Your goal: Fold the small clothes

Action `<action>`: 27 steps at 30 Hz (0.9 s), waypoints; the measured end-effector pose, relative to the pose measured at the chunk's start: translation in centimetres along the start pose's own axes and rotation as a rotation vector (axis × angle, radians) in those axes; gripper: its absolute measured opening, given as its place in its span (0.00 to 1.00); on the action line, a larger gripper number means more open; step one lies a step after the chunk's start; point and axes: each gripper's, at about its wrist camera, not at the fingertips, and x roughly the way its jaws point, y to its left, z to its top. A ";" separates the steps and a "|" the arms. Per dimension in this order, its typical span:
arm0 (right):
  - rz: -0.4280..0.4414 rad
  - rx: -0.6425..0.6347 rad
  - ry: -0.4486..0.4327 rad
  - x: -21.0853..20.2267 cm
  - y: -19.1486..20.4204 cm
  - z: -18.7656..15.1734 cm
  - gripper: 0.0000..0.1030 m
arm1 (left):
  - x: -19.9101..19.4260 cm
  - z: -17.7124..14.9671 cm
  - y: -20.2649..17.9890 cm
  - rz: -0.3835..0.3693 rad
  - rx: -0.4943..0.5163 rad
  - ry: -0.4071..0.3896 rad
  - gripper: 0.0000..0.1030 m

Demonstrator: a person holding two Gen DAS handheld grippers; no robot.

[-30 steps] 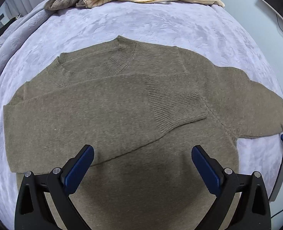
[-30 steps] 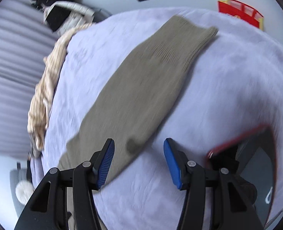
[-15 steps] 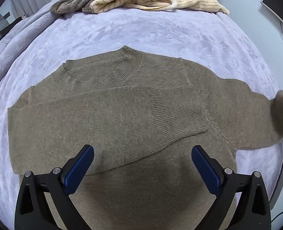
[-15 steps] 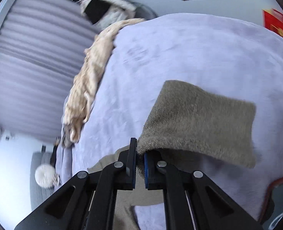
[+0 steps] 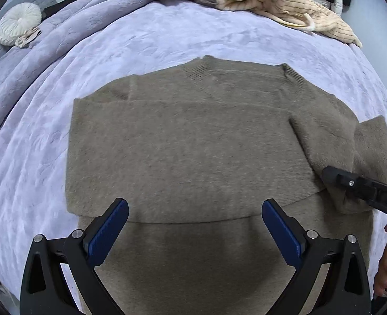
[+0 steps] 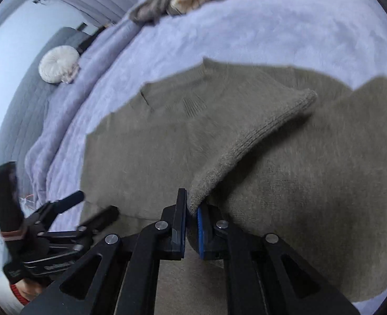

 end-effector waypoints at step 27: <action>0.104 -0.275 0.152 7.5 12.5 -1.2 0.42 | -1.0 -1.6 11.2 -0.168 -0.267 -0.017 0.99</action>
